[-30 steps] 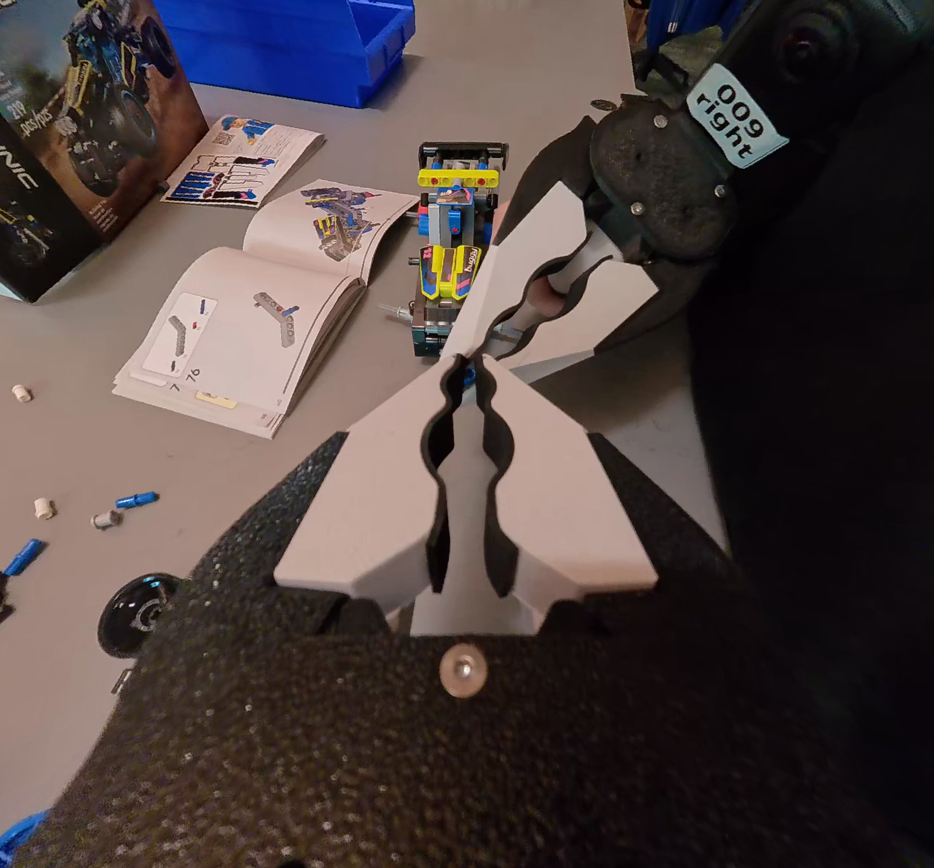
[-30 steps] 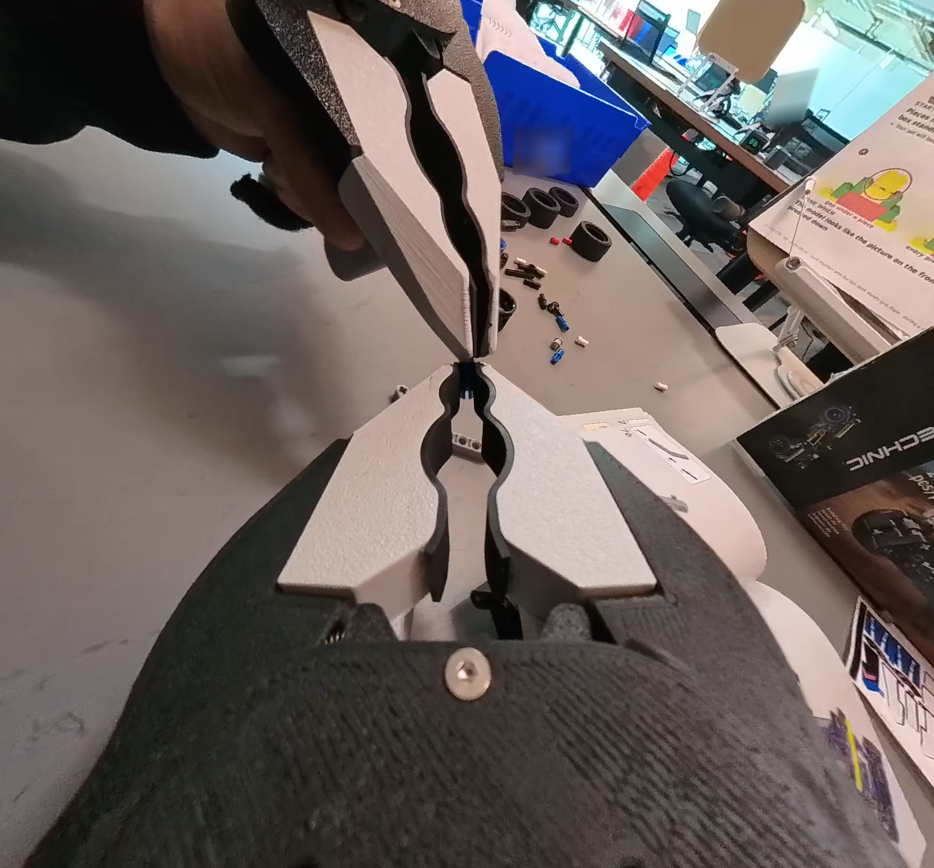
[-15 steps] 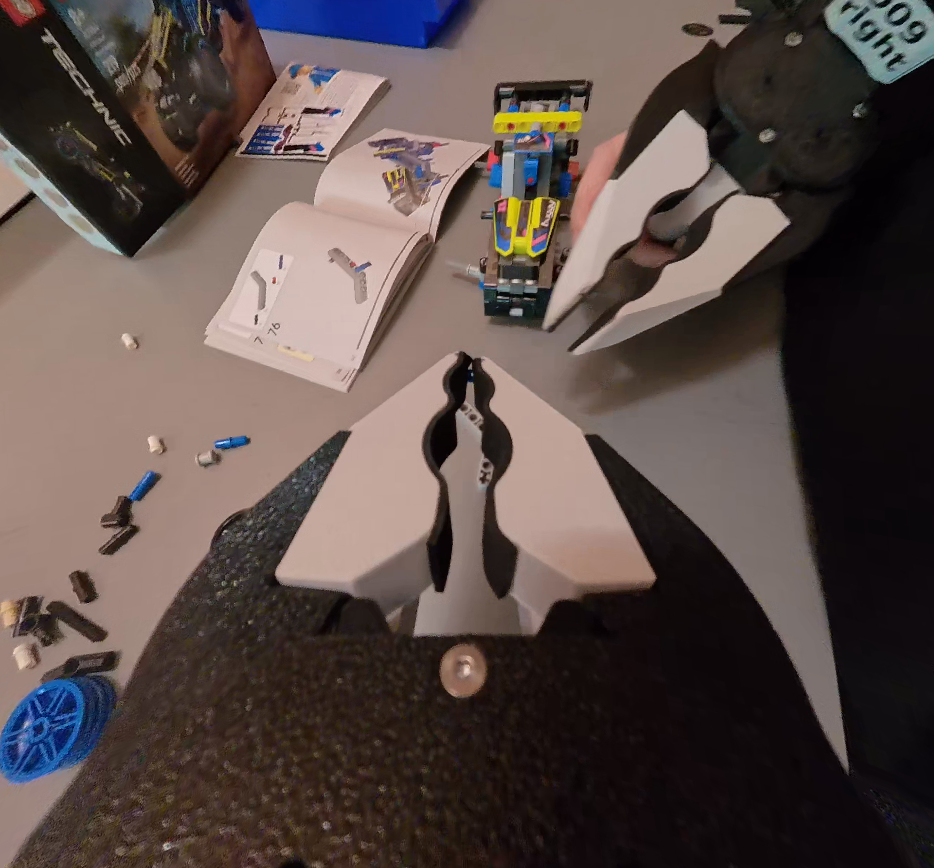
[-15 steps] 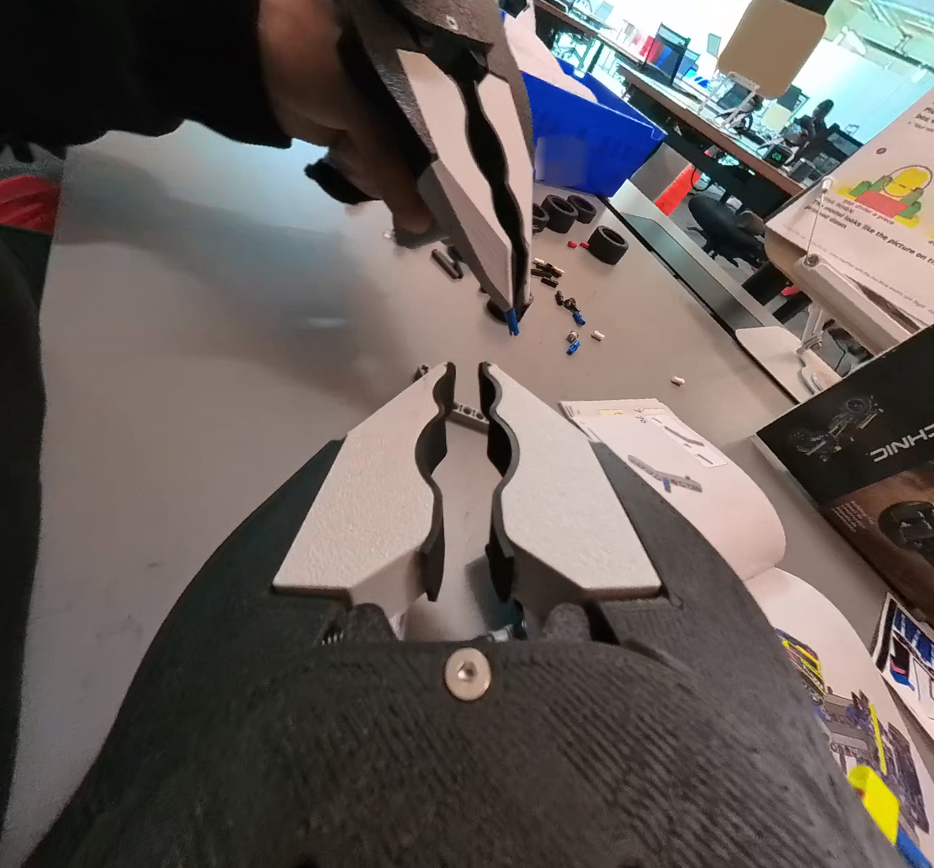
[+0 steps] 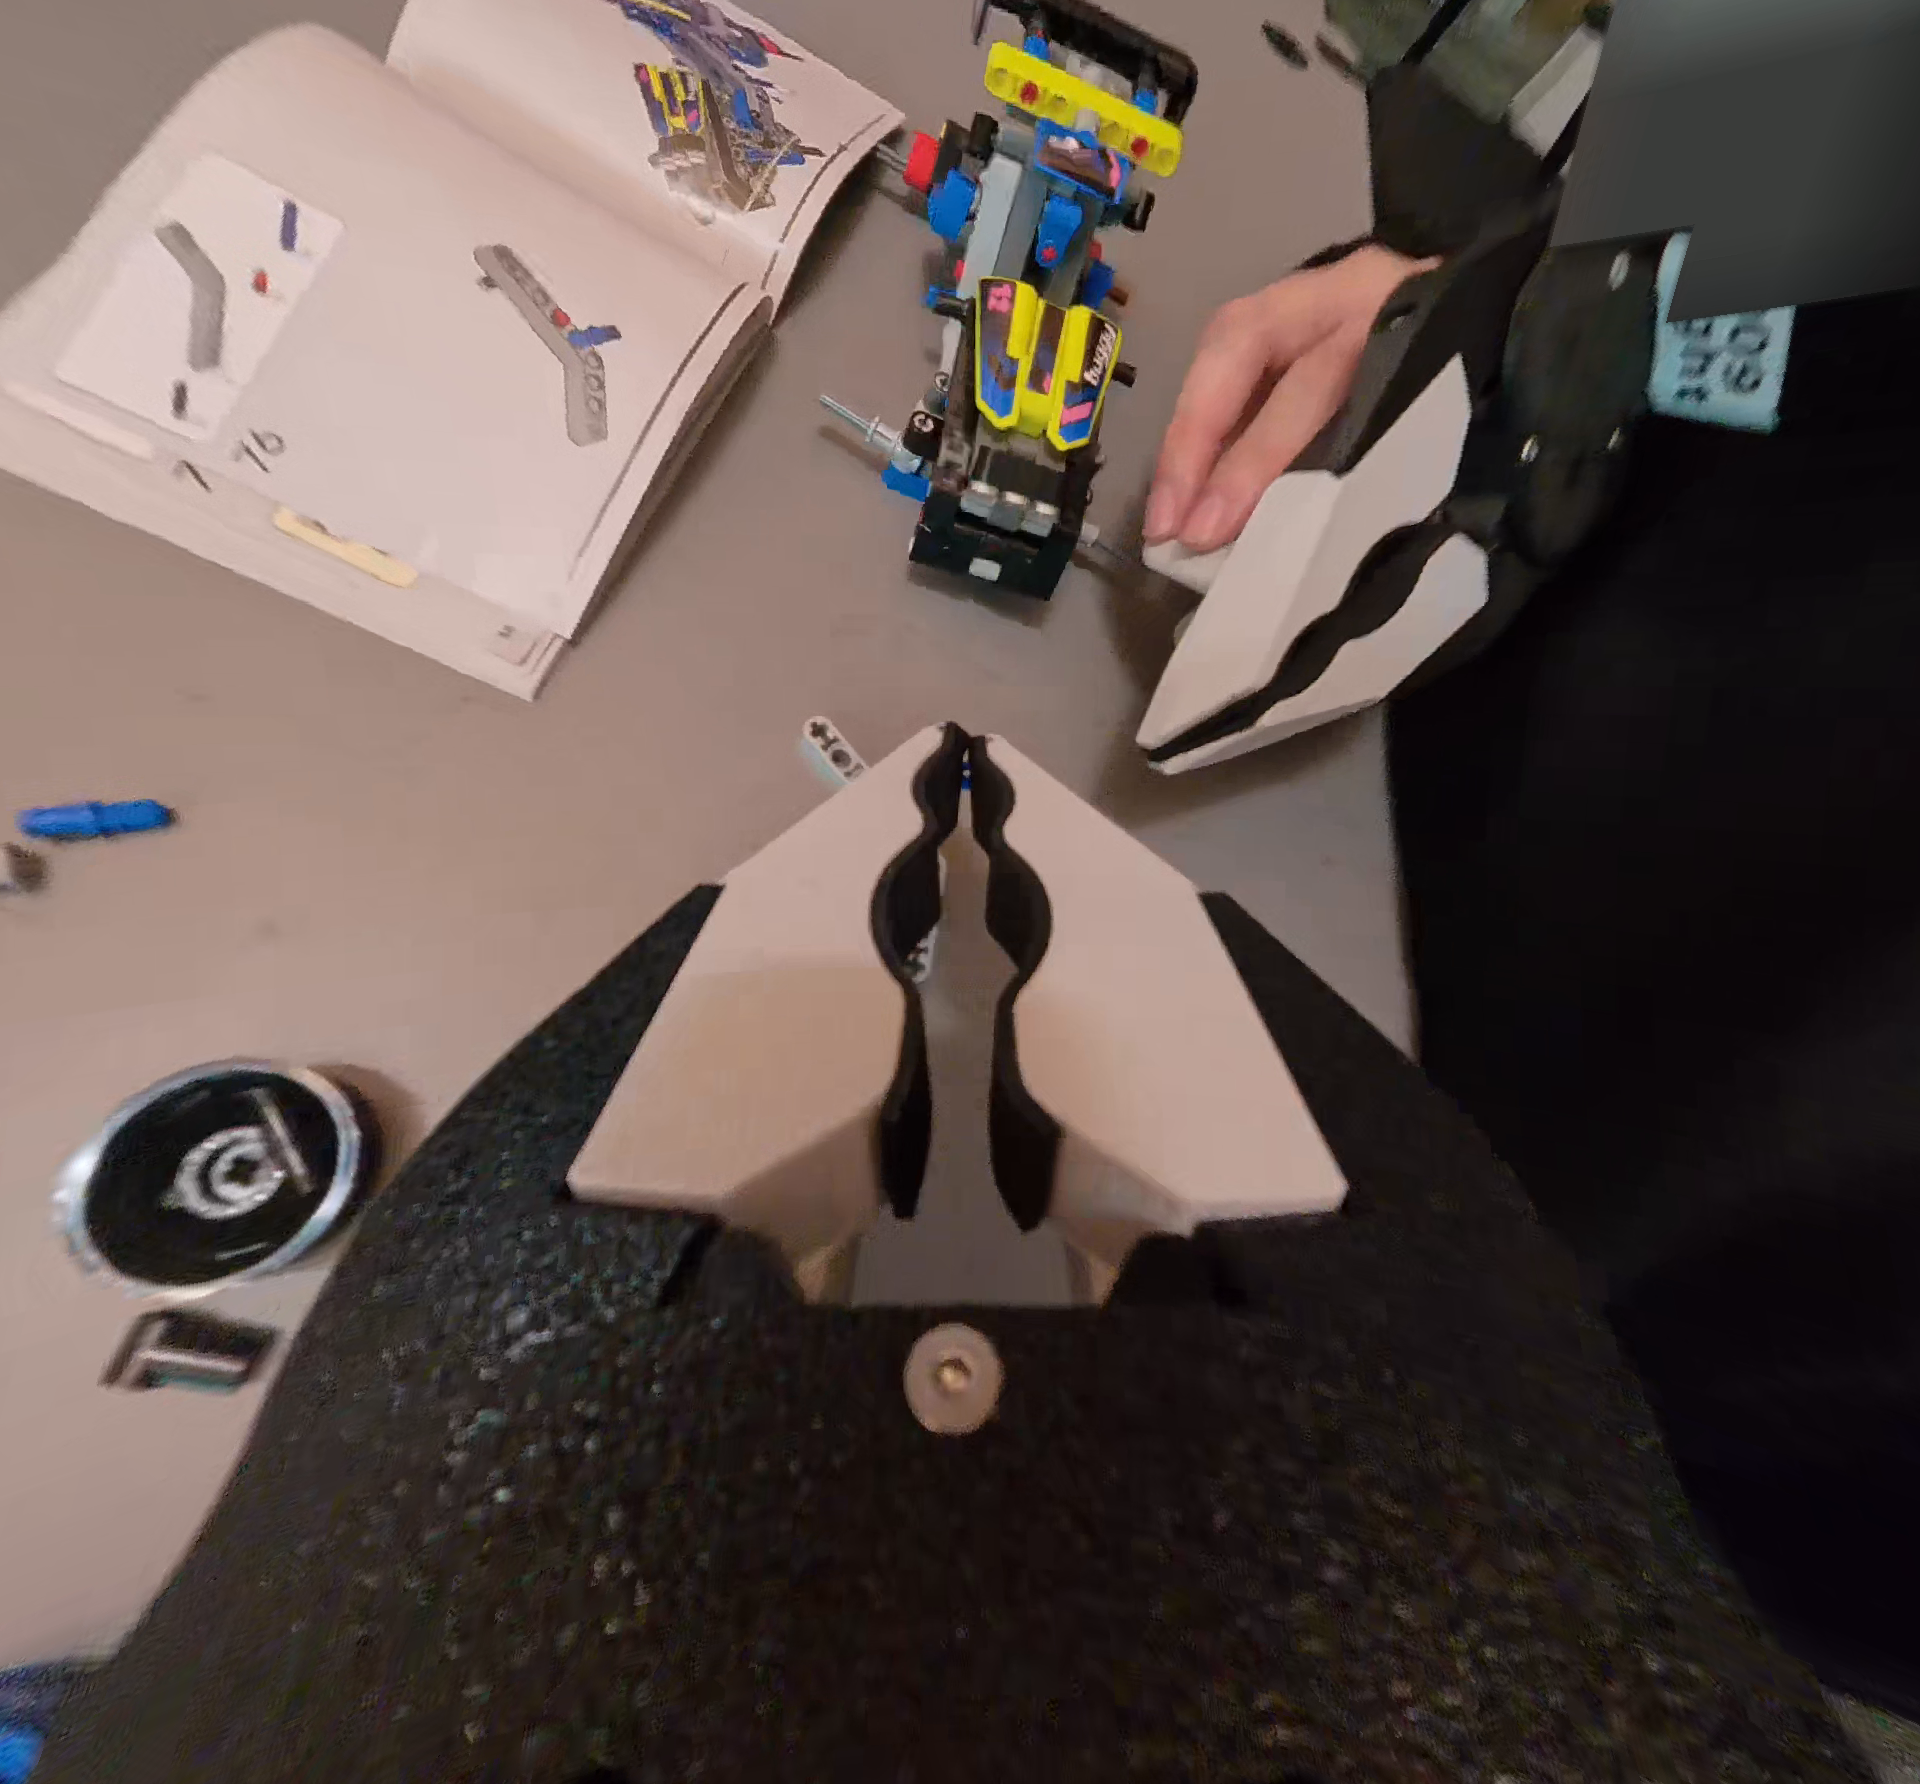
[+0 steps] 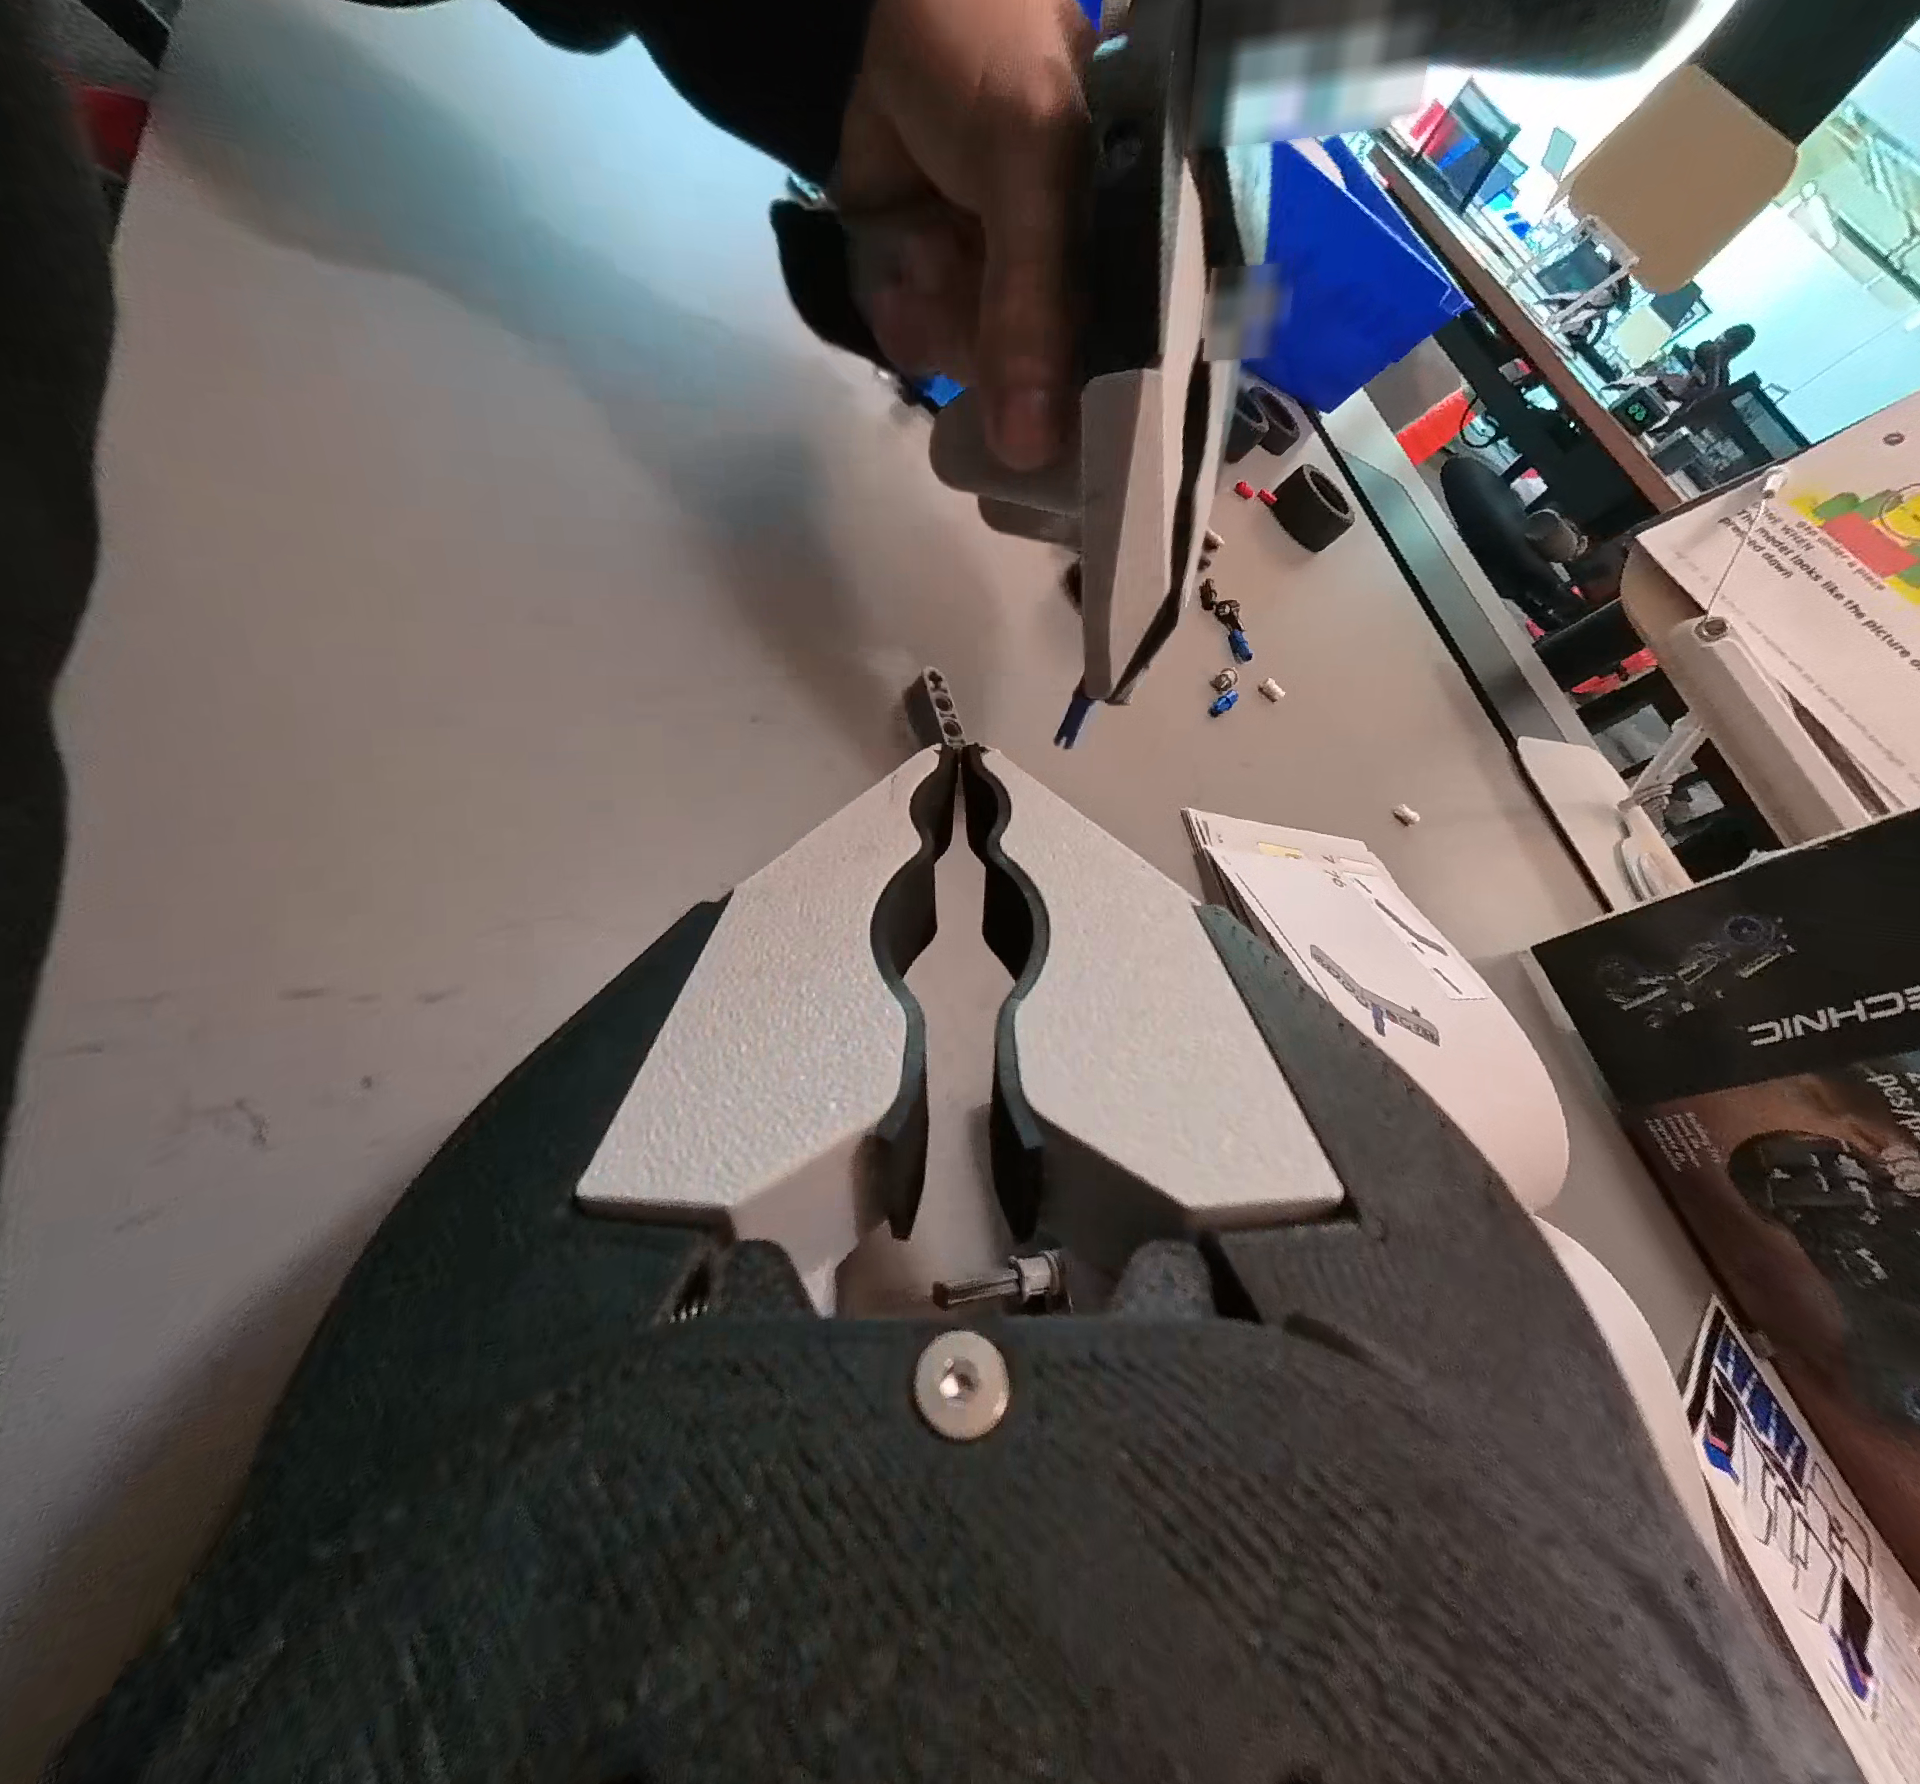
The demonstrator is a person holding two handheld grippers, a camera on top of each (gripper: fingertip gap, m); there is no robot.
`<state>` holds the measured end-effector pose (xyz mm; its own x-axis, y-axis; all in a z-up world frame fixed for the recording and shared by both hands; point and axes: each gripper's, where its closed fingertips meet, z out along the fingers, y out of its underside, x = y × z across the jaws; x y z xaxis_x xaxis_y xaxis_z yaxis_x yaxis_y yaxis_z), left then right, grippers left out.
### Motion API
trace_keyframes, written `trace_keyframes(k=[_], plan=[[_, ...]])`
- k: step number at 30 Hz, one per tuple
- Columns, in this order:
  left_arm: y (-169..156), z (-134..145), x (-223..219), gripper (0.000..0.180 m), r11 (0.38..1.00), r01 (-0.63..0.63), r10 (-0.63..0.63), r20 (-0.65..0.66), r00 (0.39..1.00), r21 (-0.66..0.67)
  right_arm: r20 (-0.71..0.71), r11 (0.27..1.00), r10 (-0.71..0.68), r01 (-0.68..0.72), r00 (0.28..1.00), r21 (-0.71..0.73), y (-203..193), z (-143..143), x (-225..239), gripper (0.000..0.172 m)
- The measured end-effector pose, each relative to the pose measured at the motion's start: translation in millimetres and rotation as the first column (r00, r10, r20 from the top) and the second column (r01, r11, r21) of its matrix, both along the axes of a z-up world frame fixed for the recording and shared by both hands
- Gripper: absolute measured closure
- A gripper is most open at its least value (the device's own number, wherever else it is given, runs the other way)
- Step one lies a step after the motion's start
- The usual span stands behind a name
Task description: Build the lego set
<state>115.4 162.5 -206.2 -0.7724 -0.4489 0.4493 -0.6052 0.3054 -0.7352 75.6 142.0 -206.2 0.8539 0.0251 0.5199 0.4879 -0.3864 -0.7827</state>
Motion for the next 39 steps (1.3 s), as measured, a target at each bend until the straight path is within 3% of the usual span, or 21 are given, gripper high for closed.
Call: trace_keyframes(k=[1,7,14,19,23,26,31,35,39], plan=[[-0.9,0.8,-0.2,0.180,0.999,-0.007,0.005,-0.039,0.999,-0.042,0.004,1.000,-0.002,0.002,1.000,0.001,-0.5,-0.2,1.0,0.172],[0.2,-3.2,-4.5,0.180,0.990,-0.050,0.023,-0.200,0.979,-0.130,0.033,1.000,-0.006,0.006,0.999,0.006,-2.7,-0.2,4.8,0.172],[-2.3,-14.9,-9.2,0.180,0.996,-0.038,0.019,-0.232,0.972,-0.076,0.064,1.000,0.010,-0.008,0.998,-0.022,-1.7,-5.1,4.5,0.172],[-1.6,-12.3,-9.6,0.180,0.992,-0.052,0.021,-0.257,0.966,-0.112,0.060,1.000,0.006,-0.004,0.998,-0.027,-1.2,-5.8,5.5,0.172],[-5.8,12.8,-10.7,0.180,0.966,-0.064,-0.001,-0.252,0.968,-0.249,-0.068,0.999,-0.042,0.043,0.997,0.013,4.1,4.9,10.0,0.171],[-13.9,46.0,-13.2,0.180,0.900,-0.051,-0.050,-0.218,0.975,-0.432,-0.233,0.989,-0.057,0.086,0.971,0.117,12.4,28.2,12.8,0.168],[-21.9,84.8,-18.1,0.180,0.783,-0.029,-0.095,-0.165,0.982,-0.621,-0.278,0.965,-0.132,0.187,0.951,0.183,19.5,47.6,33.3,0.140],[-25.5,87.7,-21.5,0.180,0.770,-0.018,-0.105,-0.154,0.982,-0.638,-0.204,0.960,-0.053,0.106,0.978,0.258,21.3,62.8,20.0,0.166],[-24.9,82.6,-22.6,0.180,0.807,-0.005,-0.078,-0.115,0.990,-0.591,-0.194,0.970,-0.064,0.106,0.979,0.217,20.7,57.2,20.9,0.170]])
